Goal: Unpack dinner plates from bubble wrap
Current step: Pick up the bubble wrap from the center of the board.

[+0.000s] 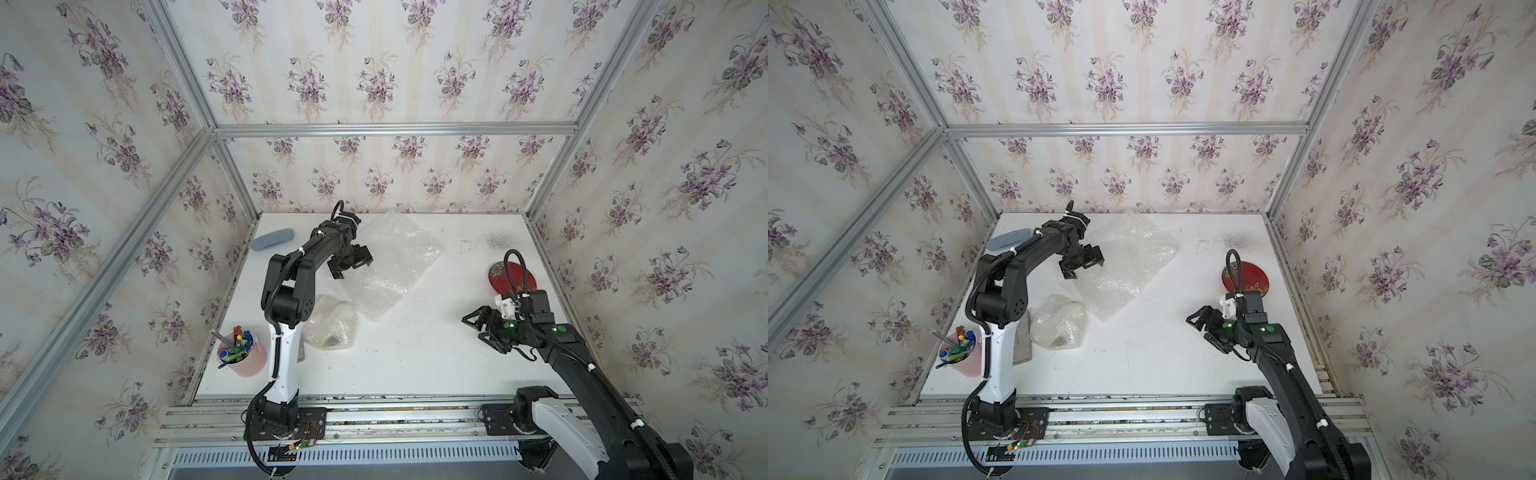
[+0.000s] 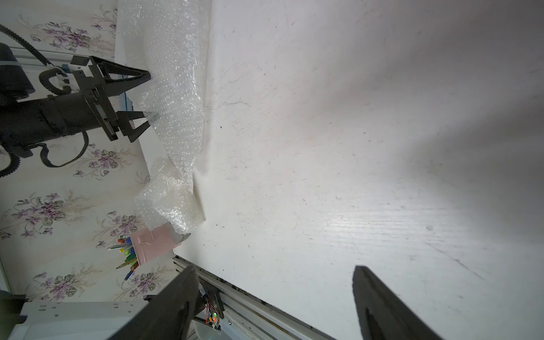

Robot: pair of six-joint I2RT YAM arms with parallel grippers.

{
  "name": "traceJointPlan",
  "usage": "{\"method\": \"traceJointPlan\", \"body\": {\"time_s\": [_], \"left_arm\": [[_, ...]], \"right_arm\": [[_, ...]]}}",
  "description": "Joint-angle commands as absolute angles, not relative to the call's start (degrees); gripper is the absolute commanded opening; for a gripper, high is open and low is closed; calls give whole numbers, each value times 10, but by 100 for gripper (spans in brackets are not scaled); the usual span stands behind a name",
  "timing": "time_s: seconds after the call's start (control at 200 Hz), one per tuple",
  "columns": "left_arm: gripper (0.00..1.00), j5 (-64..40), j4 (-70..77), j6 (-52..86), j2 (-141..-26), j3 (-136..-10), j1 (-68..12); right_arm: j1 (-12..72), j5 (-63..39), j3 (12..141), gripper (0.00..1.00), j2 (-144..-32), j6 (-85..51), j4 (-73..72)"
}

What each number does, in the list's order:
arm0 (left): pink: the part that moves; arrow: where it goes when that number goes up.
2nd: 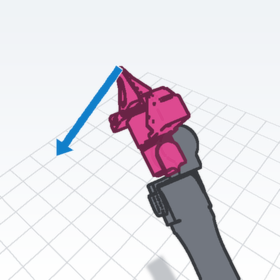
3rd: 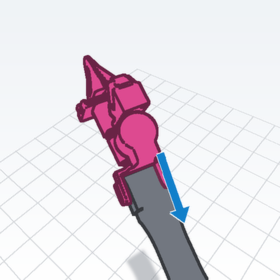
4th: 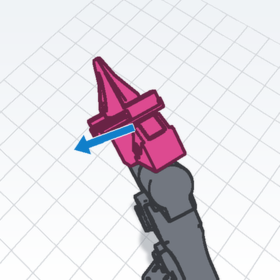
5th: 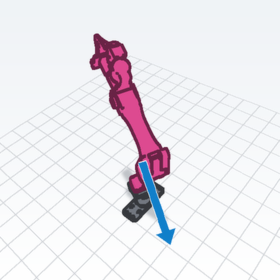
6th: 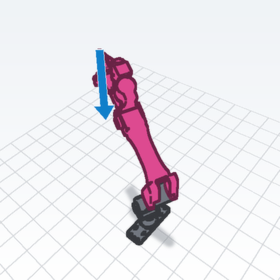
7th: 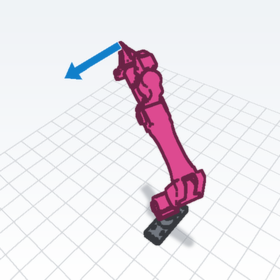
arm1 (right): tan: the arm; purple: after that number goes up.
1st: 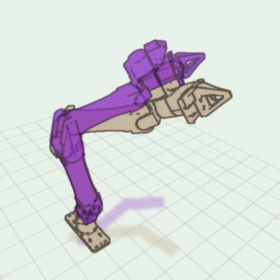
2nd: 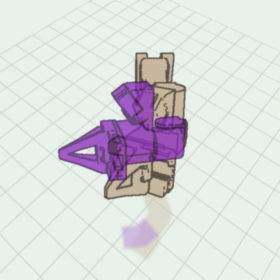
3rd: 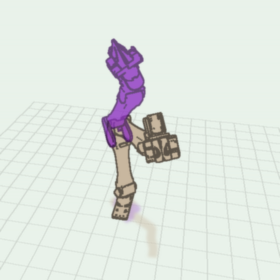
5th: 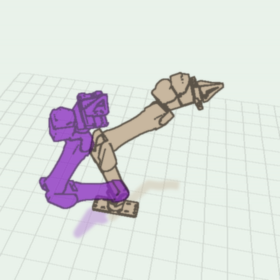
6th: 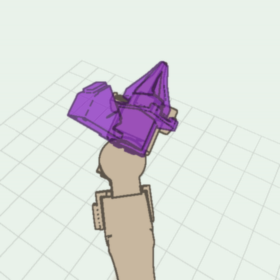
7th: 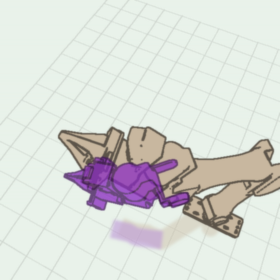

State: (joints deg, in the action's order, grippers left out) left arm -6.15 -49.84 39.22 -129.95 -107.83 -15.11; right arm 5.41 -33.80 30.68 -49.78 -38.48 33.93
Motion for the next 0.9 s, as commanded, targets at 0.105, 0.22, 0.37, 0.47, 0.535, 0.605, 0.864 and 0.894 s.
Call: {"method": "traceJointPlan", "body": {"time_s": [0.105,0.22,0.37,0.47,0.535,0.605,0.864,0.894], "left_arm": [[99,-67,-566,354,-1377,-1222,-130],[99,-72,-580,341,-1393,-1281,-117],[99,-86,-587,317,-1353,-1287,-112],[99,-88,-586,309,-1284,-1225,-118],[99,-74,-586,305,-1227,-1169,-123],[99,-62,-586,305,-1155,-1099,-128],[99,-37,-602,329,-921,-843,-140],[99,-32,-605,332,-901,-817,-143]], "right_arm": [[56,-334,305,84,-484,-423,322],[57,-338,308,84,-482,-427,314],[59,-351,308,84,-500,-429,292],[67,-366,307,84,-506,-432,267],[83,-378,307,84,-517,-432,243],[114,-385,309,84,-540,-435,216],[256,-357,353,83,-657,-458,107],[260,-356,357,83,-664,-460,99]]}}
